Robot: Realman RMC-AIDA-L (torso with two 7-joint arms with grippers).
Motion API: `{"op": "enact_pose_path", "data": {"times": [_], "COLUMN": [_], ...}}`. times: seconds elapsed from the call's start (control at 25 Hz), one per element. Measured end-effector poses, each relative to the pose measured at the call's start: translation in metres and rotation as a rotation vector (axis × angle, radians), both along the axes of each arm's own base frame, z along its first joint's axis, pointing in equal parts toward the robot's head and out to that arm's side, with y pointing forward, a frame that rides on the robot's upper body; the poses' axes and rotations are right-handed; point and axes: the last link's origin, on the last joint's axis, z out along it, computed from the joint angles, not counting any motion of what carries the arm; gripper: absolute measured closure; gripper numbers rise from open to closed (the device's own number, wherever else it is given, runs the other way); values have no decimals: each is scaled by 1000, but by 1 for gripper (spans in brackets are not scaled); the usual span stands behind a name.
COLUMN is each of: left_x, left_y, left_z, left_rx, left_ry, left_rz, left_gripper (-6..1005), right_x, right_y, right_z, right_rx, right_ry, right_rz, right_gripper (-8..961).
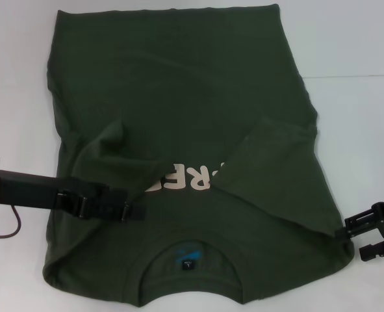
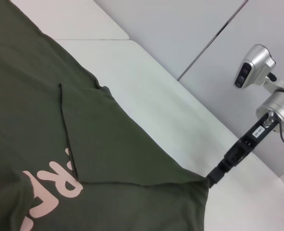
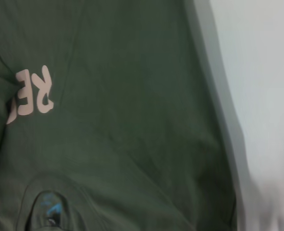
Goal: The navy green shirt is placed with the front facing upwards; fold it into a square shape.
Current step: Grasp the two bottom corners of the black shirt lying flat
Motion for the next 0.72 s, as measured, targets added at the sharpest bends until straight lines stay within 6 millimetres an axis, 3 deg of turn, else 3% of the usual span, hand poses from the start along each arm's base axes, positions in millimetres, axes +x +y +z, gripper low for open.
{"op": "enact_pose_path", "data": {"times": [0.72], "left_x": [-1], "left_y": [0], "left_z": [0], "left_rx": [1], "left_ry": [0], "left_rz": [3], "left_gripper": [144], "right_x": [-1], "right_y": [3], "right_z": [-11], "right_rx": [16], "right_ry": [-11], "right_rz": [9], "right_gripper": [238]}}
